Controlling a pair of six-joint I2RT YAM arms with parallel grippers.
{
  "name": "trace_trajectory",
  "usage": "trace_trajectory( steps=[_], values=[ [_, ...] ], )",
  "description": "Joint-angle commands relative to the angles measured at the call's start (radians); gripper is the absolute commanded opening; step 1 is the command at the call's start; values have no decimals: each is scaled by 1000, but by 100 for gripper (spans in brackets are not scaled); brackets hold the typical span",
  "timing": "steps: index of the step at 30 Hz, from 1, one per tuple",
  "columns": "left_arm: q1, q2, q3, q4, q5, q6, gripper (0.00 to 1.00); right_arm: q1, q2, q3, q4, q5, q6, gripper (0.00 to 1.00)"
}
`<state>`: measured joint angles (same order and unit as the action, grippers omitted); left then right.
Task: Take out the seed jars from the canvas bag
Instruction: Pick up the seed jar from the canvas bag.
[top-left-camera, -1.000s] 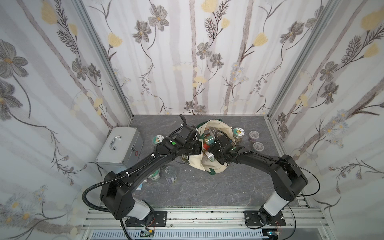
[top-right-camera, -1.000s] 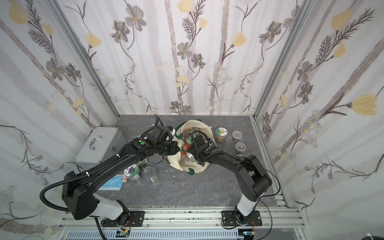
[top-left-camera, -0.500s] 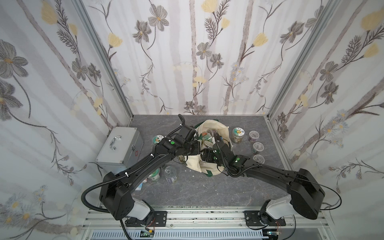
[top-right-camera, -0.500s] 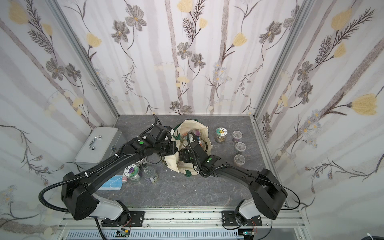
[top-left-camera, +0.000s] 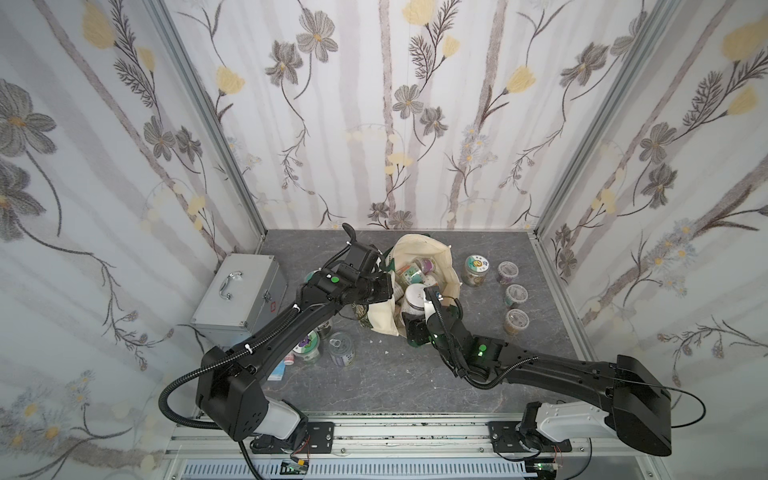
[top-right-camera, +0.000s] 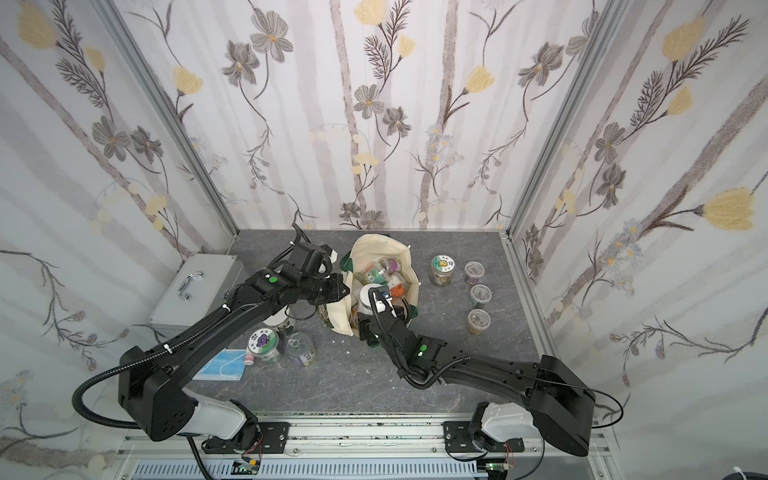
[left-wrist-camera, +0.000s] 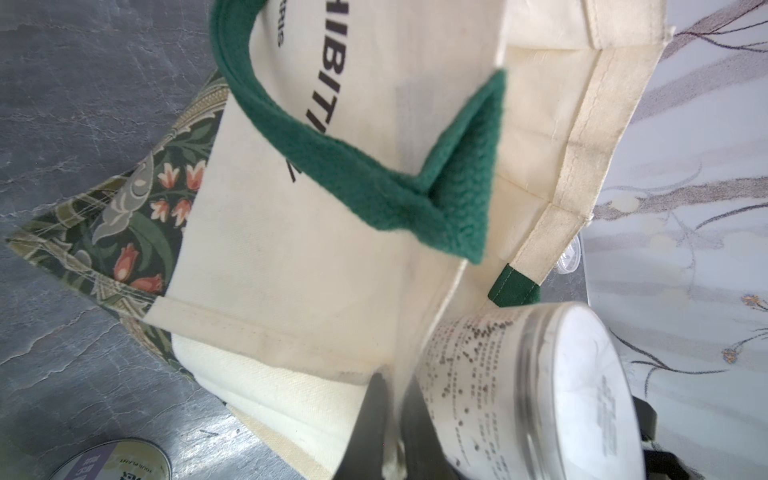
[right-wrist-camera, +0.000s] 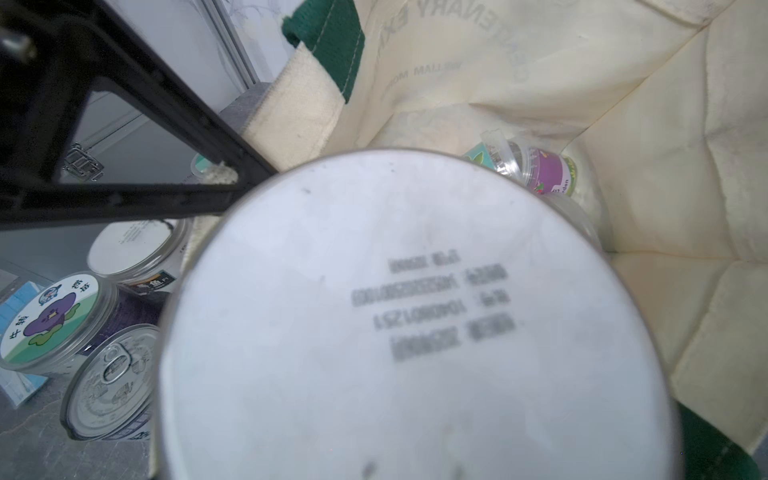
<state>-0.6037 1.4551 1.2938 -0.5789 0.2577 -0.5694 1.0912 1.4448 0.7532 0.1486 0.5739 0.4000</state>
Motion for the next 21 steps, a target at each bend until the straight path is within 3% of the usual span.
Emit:
trace_trajectory(
  steps=[1,6,14,21],
  values=[
    [9,5,6,-9,4,-5,9,36,-26,0,109,149,-69,70],
    [22,10,7,-10,6,-3,9,82,-82,-53,121,238,-92,70],
    [42,12,5,-14,10,-1,9,88,-245,-142,55,350,-19,70],
    [50,18,10,-14,15,1,9,10,-405,-226,-48,399,49,70]
  ],
)
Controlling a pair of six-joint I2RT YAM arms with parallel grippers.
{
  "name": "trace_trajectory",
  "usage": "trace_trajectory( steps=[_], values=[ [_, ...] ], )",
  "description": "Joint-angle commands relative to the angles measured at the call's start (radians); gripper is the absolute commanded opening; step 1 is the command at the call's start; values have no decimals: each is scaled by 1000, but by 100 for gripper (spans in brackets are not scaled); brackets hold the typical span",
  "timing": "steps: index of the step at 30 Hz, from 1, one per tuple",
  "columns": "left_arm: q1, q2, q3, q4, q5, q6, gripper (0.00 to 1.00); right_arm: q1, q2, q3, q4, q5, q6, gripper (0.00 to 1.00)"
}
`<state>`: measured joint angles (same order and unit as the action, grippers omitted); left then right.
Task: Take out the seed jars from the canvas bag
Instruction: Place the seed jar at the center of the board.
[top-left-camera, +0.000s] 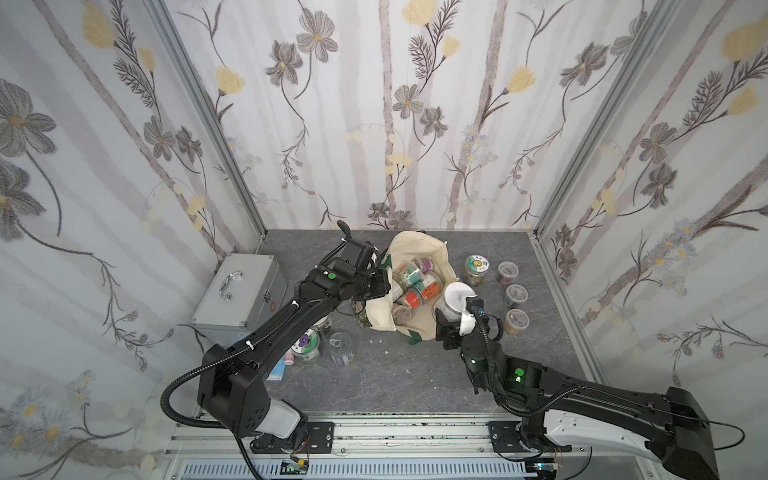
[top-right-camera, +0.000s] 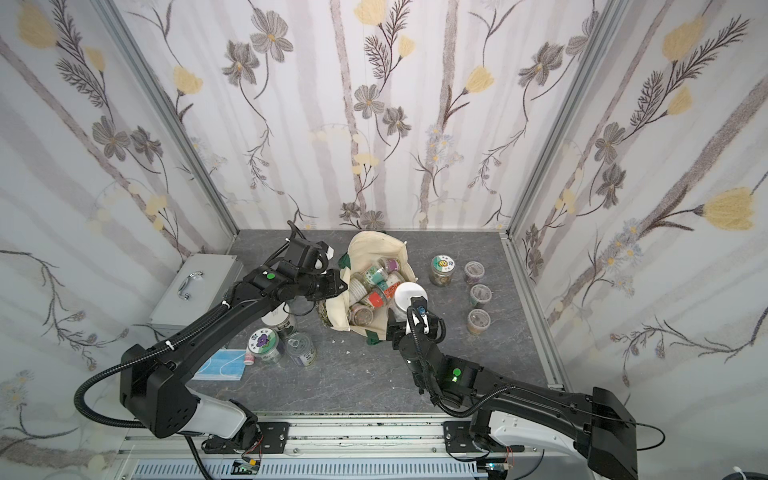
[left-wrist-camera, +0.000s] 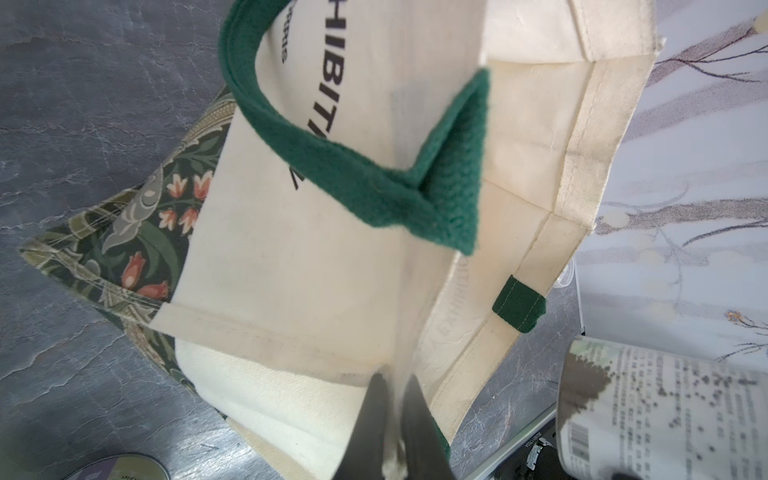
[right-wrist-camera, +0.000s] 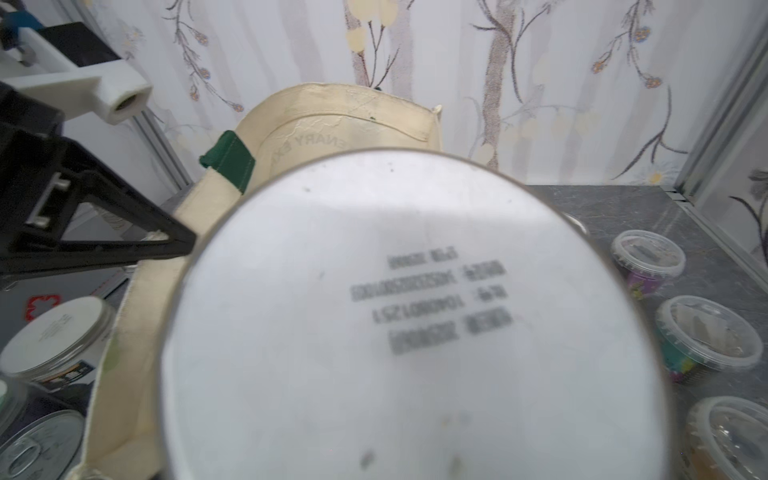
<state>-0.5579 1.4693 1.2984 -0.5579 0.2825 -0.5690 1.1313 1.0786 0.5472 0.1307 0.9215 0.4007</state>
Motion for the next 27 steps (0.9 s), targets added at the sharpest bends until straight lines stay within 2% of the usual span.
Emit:
trace_trajectory(
  steps=[1,5,10,18,27],
  values=[
    [5,5,6,-35,-9,1,9,-60,-66,-37,-36,36,60,70],
    [7,8,7,-36,-8,1,9,-211,-146,-96,-46,-63,104,70],
    [8,10,8,-39,-10,0,9,-395,-130,-131,-15,-196,136,71],
    [8,17,12,-45,-9,3,9,-560,70,-143,155,-341,156,70],
    [9,19,15,-52,-6,9,9,-656,390,-46,237,-371,212,71]
  ],
)
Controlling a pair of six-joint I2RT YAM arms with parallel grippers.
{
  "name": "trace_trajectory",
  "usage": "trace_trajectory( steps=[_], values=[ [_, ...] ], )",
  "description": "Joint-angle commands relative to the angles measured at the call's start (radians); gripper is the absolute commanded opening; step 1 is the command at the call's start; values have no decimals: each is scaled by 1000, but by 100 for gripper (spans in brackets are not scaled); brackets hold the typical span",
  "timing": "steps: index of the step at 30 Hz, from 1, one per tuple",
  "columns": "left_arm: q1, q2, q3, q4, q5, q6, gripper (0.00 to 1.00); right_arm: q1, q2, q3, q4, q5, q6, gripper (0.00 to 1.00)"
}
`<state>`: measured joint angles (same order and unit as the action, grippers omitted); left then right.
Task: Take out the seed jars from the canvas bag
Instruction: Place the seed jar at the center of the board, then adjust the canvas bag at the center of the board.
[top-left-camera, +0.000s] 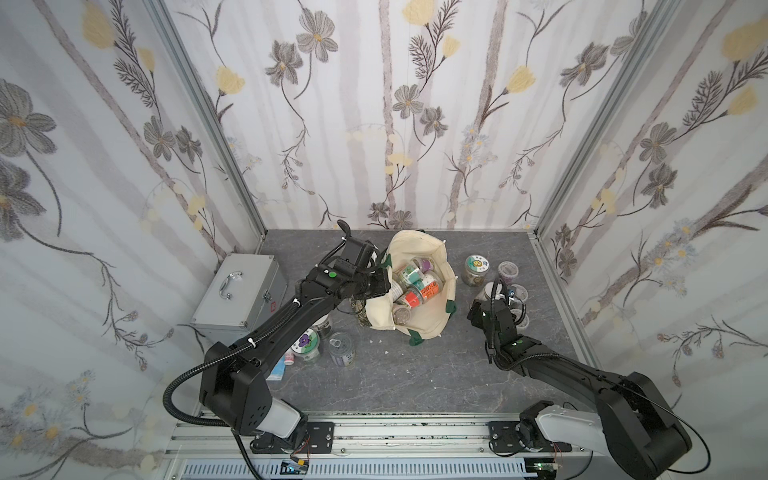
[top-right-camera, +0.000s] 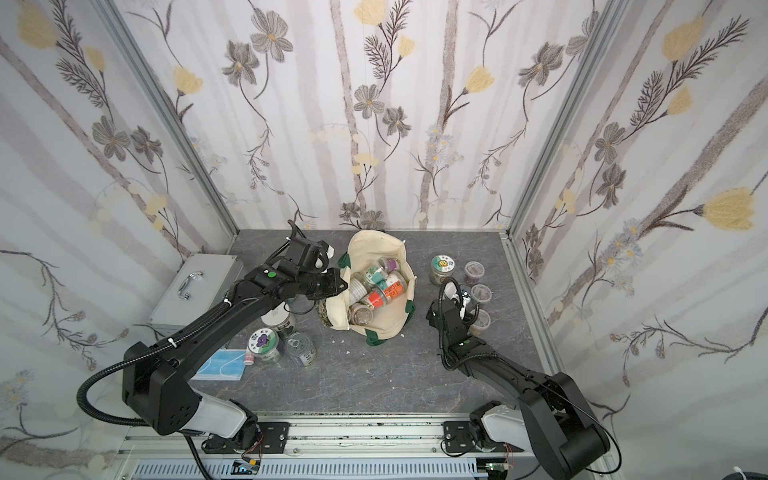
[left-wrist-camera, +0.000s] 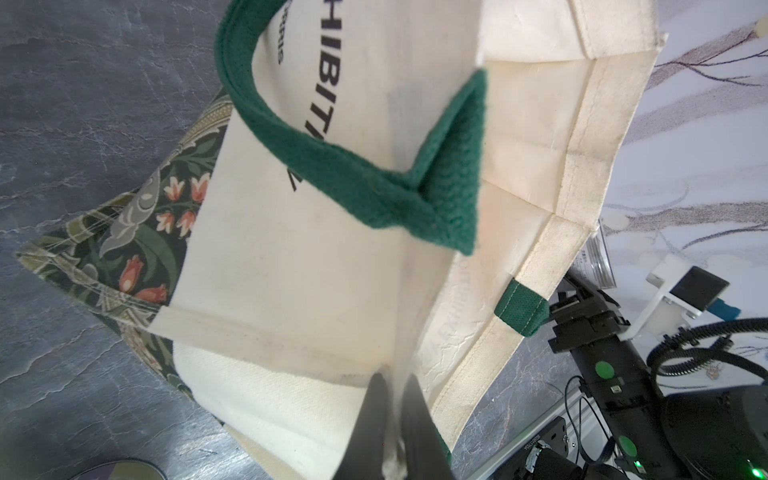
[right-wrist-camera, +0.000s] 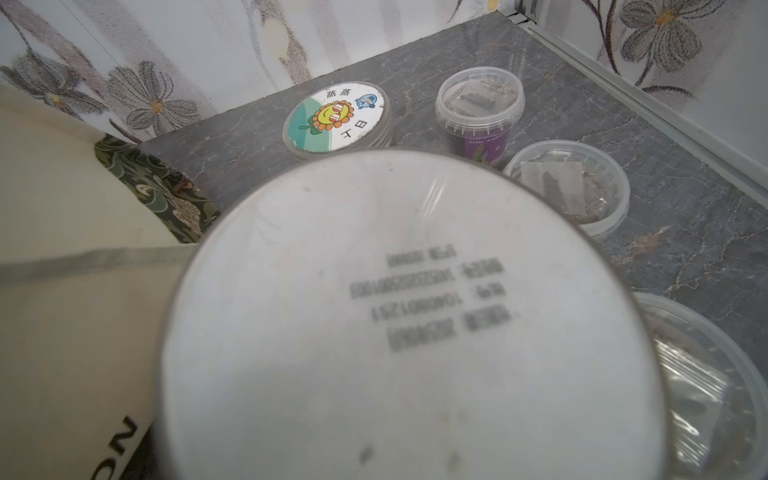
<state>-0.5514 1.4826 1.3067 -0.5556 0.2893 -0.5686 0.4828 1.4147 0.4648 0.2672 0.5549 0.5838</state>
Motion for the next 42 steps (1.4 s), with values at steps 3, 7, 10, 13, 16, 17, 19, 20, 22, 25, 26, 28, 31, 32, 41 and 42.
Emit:
trace_trajectory(
  steps=[3,7,10,13,16,17,19,20,22,25,26,28,31,32,41,42],
  values=[
    [2,9,14,-62,-14,14,9,-13,145,93,77,29,55,71],
    [3,9,17,-66,-13,18,9,-28,248,162,39,48,89,72],
    [2,10,12,-61,-6,19,9,-45,306,202,21,31,106,73],
    [4,11,11,-61,-2,20,9,-52,354,240,-11,45,116,74],
    [2,12,9,-61,3,22,9,-58,371,262,-33,54,110,78],
    [3,13,9,-61,5,22,9,-59,371,265,-35,53,105,82],
    [2,12,9,-61,6,23,9,-58,371,264,-43,45,103,88],
    [3,12,9,-61,7,24,9,-58,369,263,-48,45,106,93],
    [2,12,9,-59,8,23,9,-59,359,257,-57,40,112,100],
    [2,12,8,-56,13,24,9,-62,325,240,-74,32,117,100],
    [2,12,8,-57,13,24,9,-64,305,236,-88,25,120,100],
    [5,10,9,-58,13,25,9,-66,256,226,-114,12,122,100],
    [3,7,6,-60,13,28,10,-68,138,195,-129,-28,114,100],
    [2,7,6,-60,12,27,10,-69,105,184,-131,-42,105,100],
    [3,8,9,-58,25,37,11,-101,-126,181,-255,-183,36,100],
    [2,5,9,-59,29,45,11,-104,-156,181,-258,-216,23,100]
  ],
)
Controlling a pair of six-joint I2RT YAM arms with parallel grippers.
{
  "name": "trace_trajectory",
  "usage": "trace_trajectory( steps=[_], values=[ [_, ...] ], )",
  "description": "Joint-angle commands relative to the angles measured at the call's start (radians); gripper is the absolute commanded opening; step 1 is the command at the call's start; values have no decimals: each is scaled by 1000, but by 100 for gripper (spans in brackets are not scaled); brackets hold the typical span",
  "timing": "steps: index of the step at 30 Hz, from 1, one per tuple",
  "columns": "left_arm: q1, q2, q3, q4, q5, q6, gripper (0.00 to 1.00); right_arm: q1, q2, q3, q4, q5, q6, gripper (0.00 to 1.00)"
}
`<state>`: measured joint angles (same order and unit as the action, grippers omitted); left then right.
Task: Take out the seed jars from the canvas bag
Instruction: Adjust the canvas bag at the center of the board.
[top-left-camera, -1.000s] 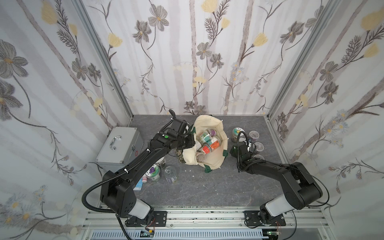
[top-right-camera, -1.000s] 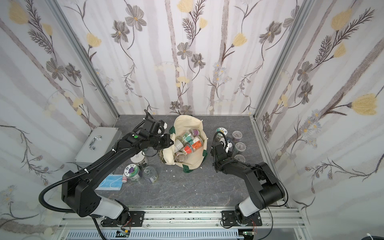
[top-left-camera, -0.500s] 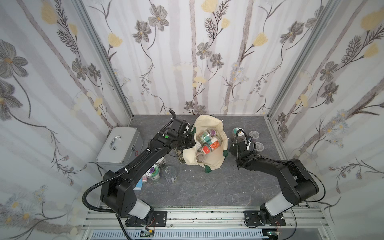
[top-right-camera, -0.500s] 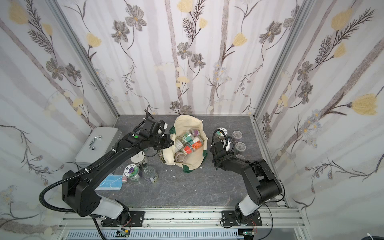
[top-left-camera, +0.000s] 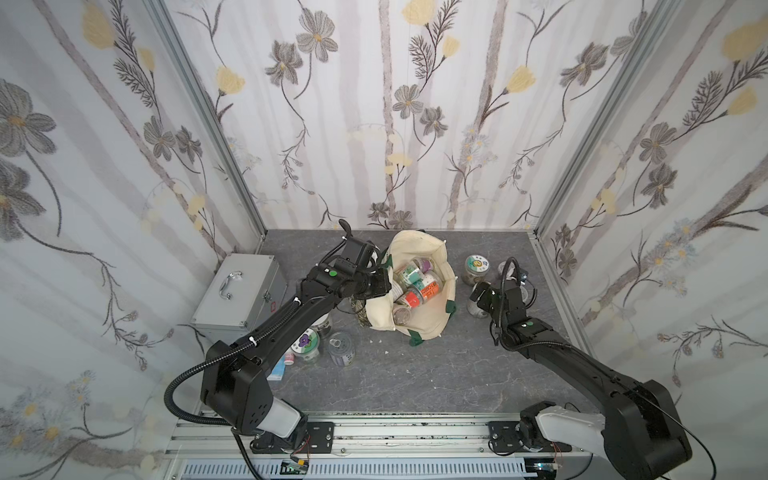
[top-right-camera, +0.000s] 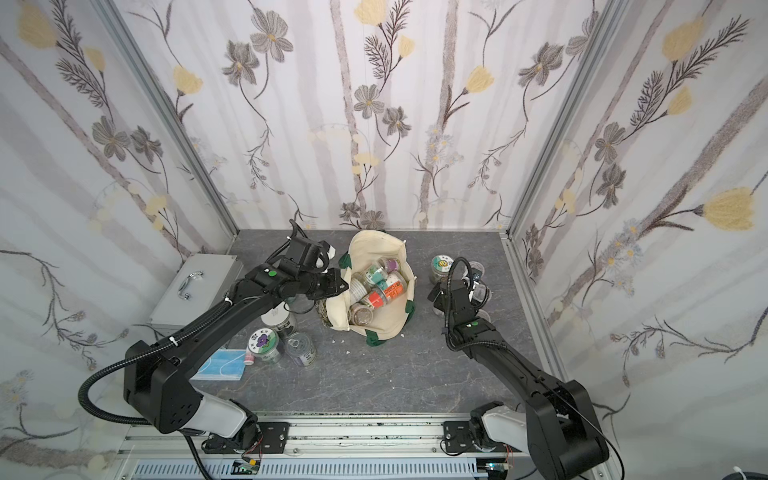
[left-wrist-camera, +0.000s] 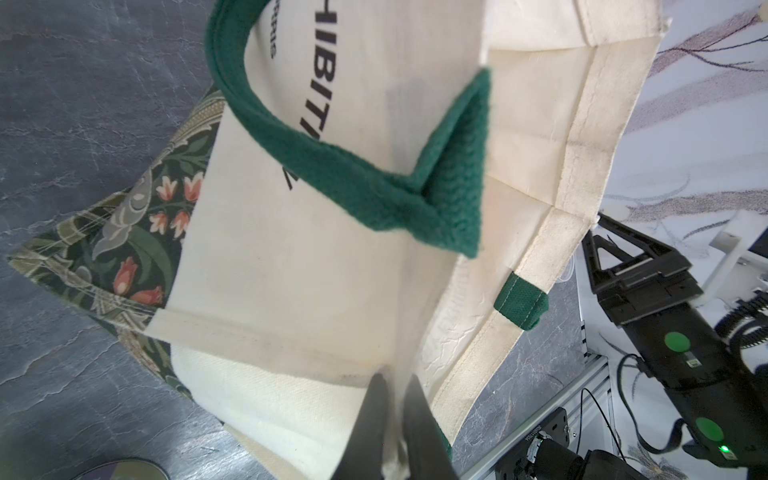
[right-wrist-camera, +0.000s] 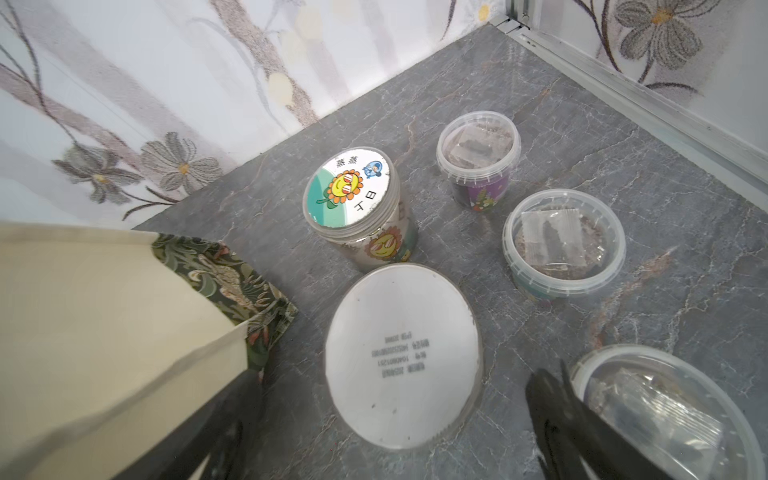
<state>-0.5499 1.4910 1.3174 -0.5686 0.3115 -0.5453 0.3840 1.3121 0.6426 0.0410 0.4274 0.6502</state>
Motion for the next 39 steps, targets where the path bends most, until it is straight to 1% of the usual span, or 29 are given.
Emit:
trace_trajectory(
  steps=[1,3,4,5,6,8,10,13,15,18,22,23,25,26,28,31,35,39],
  values=[
    [1,-3,-2,-49,11,28,11,-8,-82,5,-32,-134,-58,99],
    [1,-2,-4,-56,17,46,11,-10,-142,13,-36,-248,-81,94],
    [-1,-3,-6,-57,19,54,11,-10,-164,19,-33,-285,-81,92],
    [-2,-2,-8,-58,24,59,11,-10,-185,23,-15,-353,-90,89],
    [-5,1,-12,-57,29,66,11,-9,-200,27,1,-436,-86,88],
    [-9,6,-14,-57,31,70,11,5,-208,38,39,-559,-48,83],
    [-13,7,-17,-55,26,72,11,50,-201,57,63,-602,-12,80],
    [-18,11,-17,-48,20,67,11,163,-165,129,71,-587,-1,77],
    [-24,11,-17,-45,17,66,10,225,-126,167,96,-576,35,76],
    [-30,11,-18,-46,11,68,10,268,-53,181,168,-577,146,68],
    [-31,9,-20,-47,-1,64,10,291,68,205,234,-577,299,68],
    [-29,8,-20,-45,-4,61,10,293,102,212,263,-584,328,68],
    [-32,9,-16,-40,-8,56,10,293,165,247,243,-574,367,68],
    [-32,8,-14,-38,-12,52,10,292,198,272,237,-568,371,69],
    [-32,6,-11,-34,-17,49,10,285,260,337,165,-520,372,71],
    [-31,8,-13,-33,-23,44,10,249,352,395,112,-486,376,75],
    [-31,12,-17,-33,-27,41,10,196,428,416,131,-482,383,77],
    [-32,25,-8,-33,-32,42,10,167,474,450,144,-445,337,79]
  ],
)
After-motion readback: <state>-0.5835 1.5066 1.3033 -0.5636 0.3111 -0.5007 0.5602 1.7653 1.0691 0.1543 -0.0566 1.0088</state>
